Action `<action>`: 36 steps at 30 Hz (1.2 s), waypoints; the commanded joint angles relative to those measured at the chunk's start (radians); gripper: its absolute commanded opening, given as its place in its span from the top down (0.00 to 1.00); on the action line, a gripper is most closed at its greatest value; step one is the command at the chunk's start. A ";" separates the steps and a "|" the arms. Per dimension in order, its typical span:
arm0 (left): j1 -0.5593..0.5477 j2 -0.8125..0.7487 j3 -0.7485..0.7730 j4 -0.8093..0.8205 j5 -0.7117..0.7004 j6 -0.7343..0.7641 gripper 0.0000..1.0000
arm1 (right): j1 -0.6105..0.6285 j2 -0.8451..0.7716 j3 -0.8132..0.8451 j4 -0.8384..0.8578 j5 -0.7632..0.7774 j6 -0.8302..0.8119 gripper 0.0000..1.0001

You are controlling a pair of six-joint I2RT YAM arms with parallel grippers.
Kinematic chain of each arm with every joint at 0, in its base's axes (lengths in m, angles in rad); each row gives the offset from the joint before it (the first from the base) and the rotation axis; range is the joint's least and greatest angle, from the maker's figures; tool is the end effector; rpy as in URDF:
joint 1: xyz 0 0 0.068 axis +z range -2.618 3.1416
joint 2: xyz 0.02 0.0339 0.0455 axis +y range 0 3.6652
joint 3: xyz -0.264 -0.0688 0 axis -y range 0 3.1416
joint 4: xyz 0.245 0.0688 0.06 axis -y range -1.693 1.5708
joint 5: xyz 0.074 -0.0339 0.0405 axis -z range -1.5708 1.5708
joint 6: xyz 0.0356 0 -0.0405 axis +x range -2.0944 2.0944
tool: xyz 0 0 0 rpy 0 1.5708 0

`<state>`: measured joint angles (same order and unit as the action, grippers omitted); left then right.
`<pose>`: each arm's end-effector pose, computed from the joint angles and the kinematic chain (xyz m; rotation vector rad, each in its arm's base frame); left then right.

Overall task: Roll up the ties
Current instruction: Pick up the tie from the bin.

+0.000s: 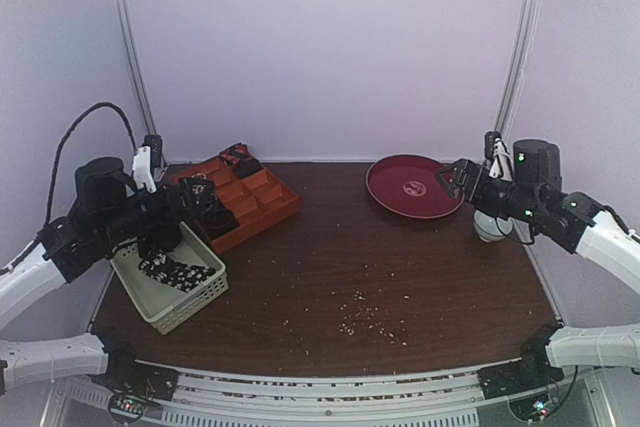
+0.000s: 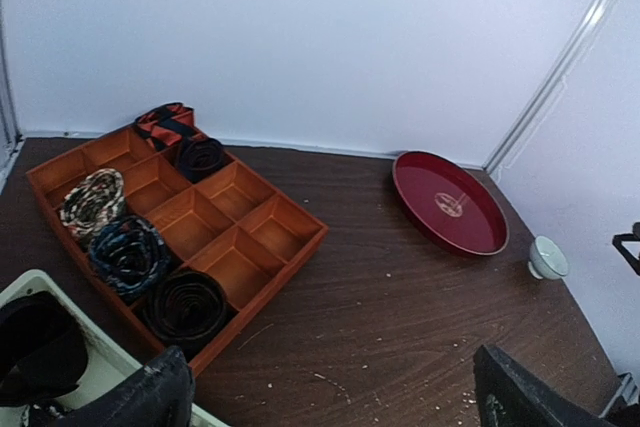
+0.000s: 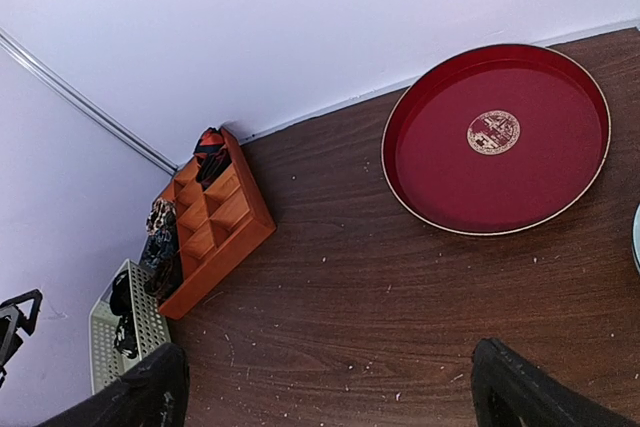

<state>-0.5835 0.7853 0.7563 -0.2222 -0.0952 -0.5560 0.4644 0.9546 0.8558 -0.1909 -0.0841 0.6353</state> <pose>0.1570 -0.0996 0.3258 -0.0436 1.8802 -0.7111 0.1972 0.1021 0.3332 0.1052 1.9426 0.8272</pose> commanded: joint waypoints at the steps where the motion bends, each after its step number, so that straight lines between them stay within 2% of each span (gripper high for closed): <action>1: 0.007 0.006 0.028 -0.051 -0.195 -0.009 0.02 | 0.000 -0.008 -0.028 0.016 -0.011 0.012 0.00; 3: 0.007 0.035 0.042 -0.096 -0.282 -0.020 0.02 | 0.000 0.000 -0.035 0.028 -0.028 0.017 0.00; 7: 0.021 0.166 0.091 -0.240 -0.458 -0.145 0.02 | 0.000 0.024 -0.033 0.041 -0.070 0.018 0.00; 11: 0.140 0.281 0.101 -0.377 -0.450 -0.285 0.06 | 0.000 0.040 -0.025 0.035 -0.090 0.012 0.00; 14: 0.266 0.273 0.035 -0.368 -0.362 -0.362 0.17 | 0.001 0.036 -0.036 0.039 -0.114 0.009 0.00; 16: 0.285 0.252 -0.003 -0.367 -0.390 -0.418 0.28 | 0.000 0.028 -0.054 0.048 -0.117 0.008 0.00; 19: 0.286 0.244 -0.037 -0.388 -0.411 -0.493 0.36 | 0.001 0.027 -0.068 0.045 -0.116 0.001 0.00; 21: 0.286 0.263 -0.061 -0.383 -0.386 -0.527 0.36 | 0.001 0.032 -0.066 0.033 -0.117 -0.008 0.00; 25: 0.287 0.334 -0.141 -0.231 -0.290 -0.503 0.34 | 0.001 0.036 -0.066 0.023 -0.116 -0.017 0.00; 32: 0.286 0.490 -0.163 -0.192 -0.340 -0.548 0.29 | 0.000 0.048 -0.066 0.014 -0.109 -0.031 0.00; 34: 0.287 0.509 -0.166 -0.179 -0.337 -0.550 0.34 | 0.000 0.051 -0.061 0.005 -0.108 -0.035 0.00; 36: 0.286 0.508 -0.166 -0.167 -0.328 -0.547 0.55 | 0.000 0.054 -0.050 -0.010 -0.115 -0.042 0.00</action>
<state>-0.2981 1.2854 0.5961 -0.4606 -0.4232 -1.0855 0.4644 1.0016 0.7975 -0.1673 -0.1913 0.6197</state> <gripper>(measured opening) 0.621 1.000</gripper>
